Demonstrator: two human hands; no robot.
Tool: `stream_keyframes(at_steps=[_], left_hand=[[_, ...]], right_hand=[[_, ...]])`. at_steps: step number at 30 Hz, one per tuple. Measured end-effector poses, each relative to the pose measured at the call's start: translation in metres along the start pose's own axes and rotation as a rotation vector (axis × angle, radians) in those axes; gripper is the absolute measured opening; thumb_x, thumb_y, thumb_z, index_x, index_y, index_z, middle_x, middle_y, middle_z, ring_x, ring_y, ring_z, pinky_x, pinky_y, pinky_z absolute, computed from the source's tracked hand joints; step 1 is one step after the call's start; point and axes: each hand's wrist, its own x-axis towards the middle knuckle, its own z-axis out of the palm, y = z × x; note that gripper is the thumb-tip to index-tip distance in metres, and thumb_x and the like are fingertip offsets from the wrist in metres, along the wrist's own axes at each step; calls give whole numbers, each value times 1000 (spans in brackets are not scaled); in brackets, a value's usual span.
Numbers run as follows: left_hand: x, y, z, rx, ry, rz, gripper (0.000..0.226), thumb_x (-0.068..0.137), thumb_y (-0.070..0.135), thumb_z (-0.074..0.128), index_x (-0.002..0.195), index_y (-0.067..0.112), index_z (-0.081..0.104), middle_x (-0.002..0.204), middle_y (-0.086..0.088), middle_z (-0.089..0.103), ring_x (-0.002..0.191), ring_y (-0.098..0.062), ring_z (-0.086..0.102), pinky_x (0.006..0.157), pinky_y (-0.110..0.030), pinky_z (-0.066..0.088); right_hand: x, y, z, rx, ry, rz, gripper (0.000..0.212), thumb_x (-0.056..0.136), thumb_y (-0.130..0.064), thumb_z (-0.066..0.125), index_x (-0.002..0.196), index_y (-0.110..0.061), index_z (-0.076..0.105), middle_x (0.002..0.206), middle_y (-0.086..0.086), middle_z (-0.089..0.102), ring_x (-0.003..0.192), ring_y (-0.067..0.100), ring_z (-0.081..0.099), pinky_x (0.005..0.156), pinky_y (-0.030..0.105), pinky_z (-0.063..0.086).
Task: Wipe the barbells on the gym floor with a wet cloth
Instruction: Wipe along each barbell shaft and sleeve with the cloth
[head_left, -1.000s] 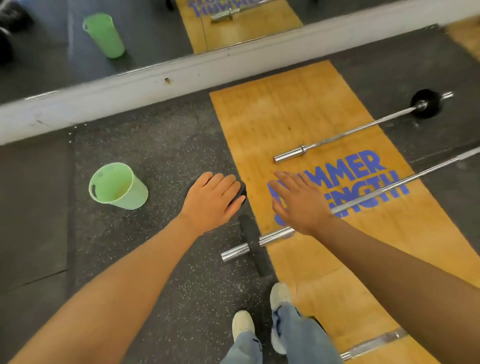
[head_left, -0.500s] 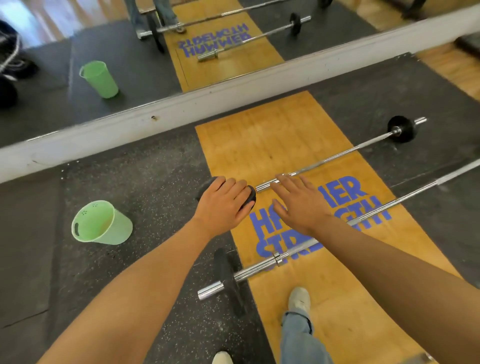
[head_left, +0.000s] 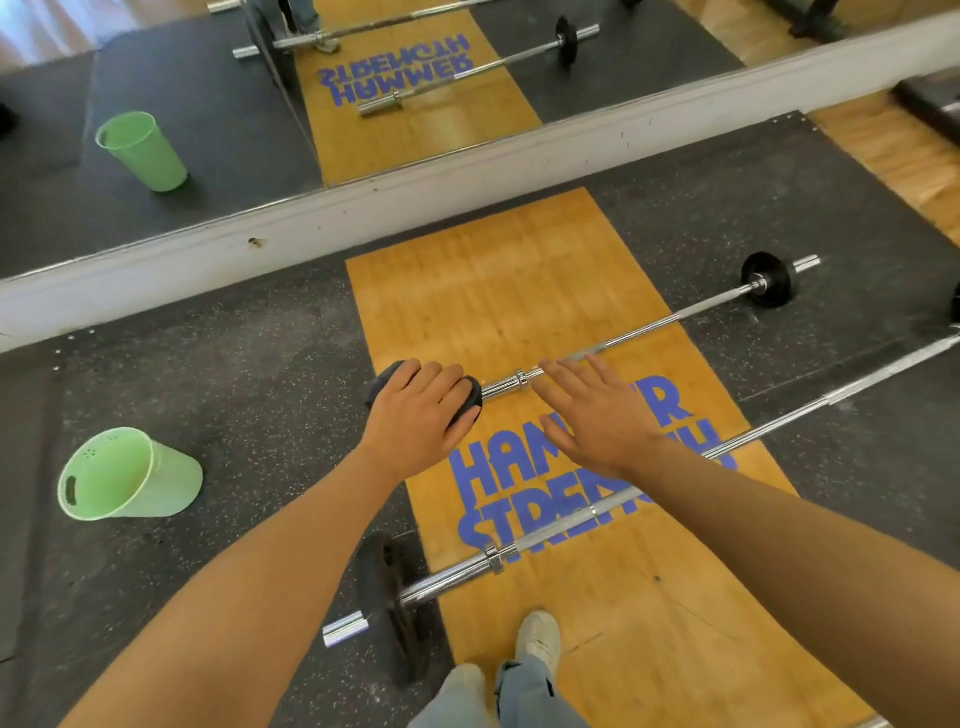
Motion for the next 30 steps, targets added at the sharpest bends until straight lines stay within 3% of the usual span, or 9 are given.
stream_keyframes(at_steps=[15,19,24,30], left_hand=[[51,-51,32,-6,-12,-85,35,97,37,48,96,9,69,107,-6,68,91,-27,63,85,-39,41],[55,-73,53,-11,-36,-63,36,97,37,47,96,9,69,106,-7,68,90,-27,63,84,-39,41],[74,-111,103,-52,-52,-40,38,97,37,44,94,8,70,103,-7,68,88,-28,63,84,-39,38],[104,-154,152,-146,-59,-43,35,96,36,47,95,9,69,105,-6,68,95,-27,63,88,-40,36]], right_hand=[[49,29,21,60,-33,12,54,96,-41,32,126,-12,67,142,12,56,127,30,57,109,53,40],[73,39,23,49,-20,22,55,96,-40,33,131,-12,64,146,12,52,132,30,53,112,49,27],[111,60,31,55,19,55,50,97,-38,38,130,-12,64,147,11,52,133,36,51,109,53,42],[182,76,62,-7,-86,62,52,97,-38,35,129,-11,66,144,12,55,130,36,54,109,52,41]])
